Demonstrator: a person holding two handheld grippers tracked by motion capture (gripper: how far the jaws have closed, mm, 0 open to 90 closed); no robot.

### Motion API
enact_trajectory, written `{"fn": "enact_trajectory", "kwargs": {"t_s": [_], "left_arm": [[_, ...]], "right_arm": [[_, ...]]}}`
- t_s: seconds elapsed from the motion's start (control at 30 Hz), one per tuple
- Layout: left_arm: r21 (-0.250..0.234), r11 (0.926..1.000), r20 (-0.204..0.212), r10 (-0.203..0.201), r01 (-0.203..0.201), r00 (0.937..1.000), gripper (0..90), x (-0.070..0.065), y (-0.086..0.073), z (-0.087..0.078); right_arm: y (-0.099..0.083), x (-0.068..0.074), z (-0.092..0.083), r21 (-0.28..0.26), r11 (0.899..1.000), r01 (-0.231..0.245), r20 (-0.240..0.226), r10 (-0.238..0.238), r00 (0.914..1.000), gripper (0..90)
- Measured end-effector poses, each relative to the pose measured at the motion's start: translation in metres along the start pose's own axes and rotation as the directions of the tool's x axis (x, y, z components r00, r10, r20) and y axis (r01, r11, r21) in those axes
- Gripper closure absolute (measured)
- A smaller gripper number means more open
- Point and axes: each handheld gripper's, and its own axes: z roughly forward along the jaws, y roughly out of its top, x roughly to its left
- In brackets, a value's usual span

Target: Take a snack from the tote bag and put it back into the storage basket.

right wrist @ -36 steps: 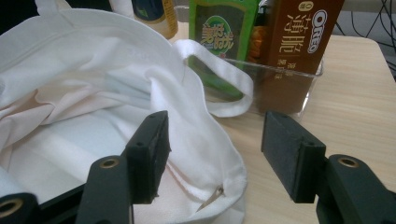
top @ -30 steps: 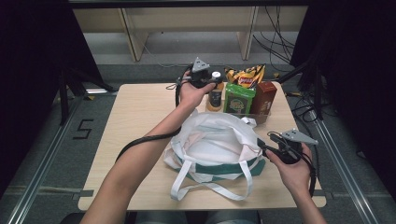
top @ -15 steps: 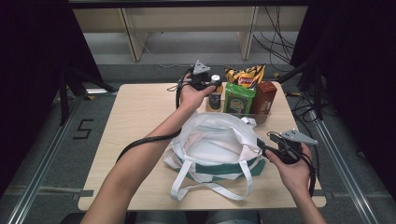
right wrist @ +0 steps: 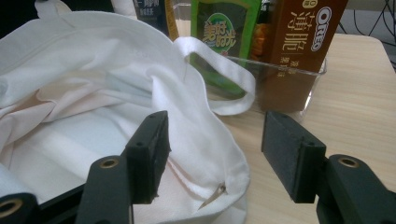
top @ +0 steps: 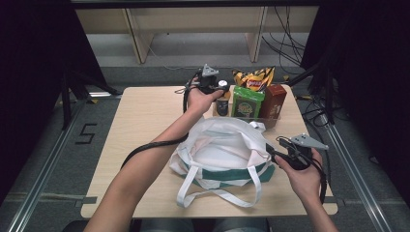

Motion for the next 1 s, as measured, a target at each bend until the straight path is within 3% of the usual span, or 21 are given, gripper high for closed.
{"fn": "enact_trajectory", "kwargs": {"t_s": [0.13, 0.37, 0.5, 0.53, 0.57, 0.63, 0.87, 0.9, 1.0], "left_arm": [[0.017, 0.9999, 0.001, 0.0, 0.0, 1.0, 58.5, 0.0, -0.001, 0.002], [0.053, 0.9986, -0.003, 0.001, 0.0, 1.0, 58.3, -0.001, -0.003, 0.005], [0.076, 0.9971, -0.008, 0.0, 0.001, 1.0, 58.3, -0.001, -0.006, 0.006], [0.088, 0.9961, -0.003, 0.003, -0.003, 1.0, 58.3, 0.0, -0.006, 0.006], [0.094, 0.9955, -0.002, 0.009, -0.008, 1.0, 58.3, 0.001, -0.006, 0.006], [0.092, 0.9957, -0.002, 0.006, -0.006, 1.0, 58.3, 0.001, -0.008, 0.007], [0.105, 0.9945, -0.006, 0.0, 0.0, 1.0, 58.3, 0.0, -0.012, 0.01], [0.107, 0.9942, -0.005, 0.0, 0.001, 1.0, 58.3, 0.0, -0.012, 0.01], [0.124, 0.9922, -0.005, 0.017, -0.016, 0.9999, 58.2, 0.0, -0.013, 0.011]], "right_arm": [[0.0, 0.002, -0.001, 0.006, 1.0, -0.023, -0.001, 0.023, 0.9997, 42.3], [0.0, -0.001, 0.0, -0.002, 1.0, 0.011, 0.003, -0.011, 0.9999, 42.3], [0.0, -0.001, 0.0, -0.002, 1.0, 0.009, 0.003, -0.009, 1.0, 42.2], [0.0, 0.002, -0.001, 0.007, 1.0, -0.02, -0.001, 0.02, 0.9998, 42.2], [0.0, 0.0, 0.0, 0.0, 1.0, 0.0, 0.001, 0.0, 1.0, 42.3], [0.0, 0.002, -0.001, 0.008, 1.0, -0.022, -0.001, 0.022, 0.9997, 42.3], [0.0, 0.0, 0.0, 0.004, 1.0, -0.003, 0.003, 0.003, 1.0, 42.3], [0.0, 0.002, -0.001, 0.007, 1.0, -0.024, -0.001, 0.024, 0.9997, 42.3], [0.0, 0.0, 0.0, 0.0, 1.0, -0.001, 0.0, 0.001, 1.0, 42.3]]}}
